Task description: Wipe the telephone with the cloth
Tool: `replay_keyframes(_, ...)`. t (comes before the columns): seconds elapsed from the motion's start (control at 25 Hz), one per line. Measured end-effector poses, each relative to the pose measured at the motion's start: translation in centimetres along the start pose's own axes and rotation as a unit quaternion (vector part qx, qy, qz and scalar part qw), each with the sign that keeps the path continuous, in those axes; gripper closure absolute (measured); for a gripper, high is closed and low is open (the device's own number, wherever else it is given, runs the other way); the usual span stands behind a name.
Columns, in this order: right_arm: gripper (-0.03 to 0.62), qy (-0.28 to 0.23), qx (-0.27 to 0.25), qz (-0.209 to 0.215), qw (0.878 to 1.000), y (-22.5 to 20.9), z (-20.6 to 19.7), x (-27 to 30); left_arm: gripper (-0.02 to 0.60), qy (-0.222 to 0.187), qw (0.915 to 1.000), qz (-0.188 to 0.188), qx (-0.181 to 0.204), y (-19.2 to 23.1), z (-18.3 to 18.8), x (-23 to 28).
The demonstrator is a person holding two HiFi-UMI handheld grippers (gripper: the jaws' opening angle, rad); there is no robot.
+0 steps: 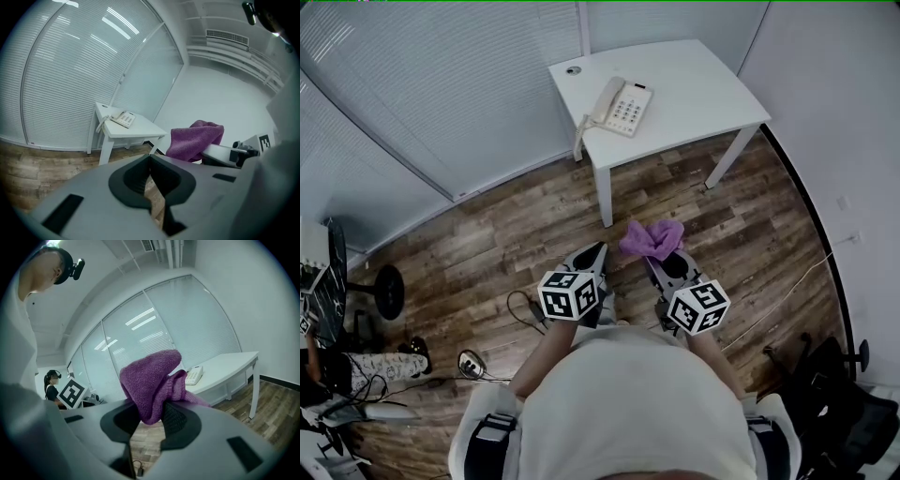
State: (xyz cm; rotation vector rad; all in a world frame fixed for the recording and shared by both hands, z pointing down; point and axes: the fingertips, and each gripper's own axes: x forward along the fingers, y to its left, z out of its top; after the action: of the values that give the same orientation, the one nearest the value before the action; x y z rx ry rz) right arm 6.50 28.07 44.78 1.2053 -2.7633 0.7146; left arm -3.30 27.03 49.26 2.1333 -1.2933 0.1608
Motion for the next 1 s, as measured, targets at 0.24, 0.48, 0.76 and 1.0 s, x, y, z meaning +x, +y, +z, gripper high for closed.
replay_keyframes(0.24, 0.474, 0.002, -0.003, -0.003, 1.000, -2.0, 1.8, 4.2, 0.561, 0.001, 1.0000, -0.004, -0.006, 2.8, 2.6, 3.4)
replay_keyframes(0.48, 0.474, 0.009, -0.015, 0.006, 1.000, -3.9, 4.5, 9.4, 0.561, -0.006, 1.0000, -0.003, -0.004, 5.6, 6.7, 6.7)
replay_keyframes(0.76, 0.474, 0.020, -0.025, 0.016, 0.999, -5.5, 6.8, 14.8, 0.561, -0.010, 0.9997, 0.003, -0.021, 9.1, 10.0, 9.6)
replay_keyframes(1.0, 0.474, 0.021, -0.022, 0.009, 0.999, -6.6, 8.9, 19.0, 0.561, -0.002, 0.9998, 0.004, -0.021, 12.3, 13.0, 11.8)
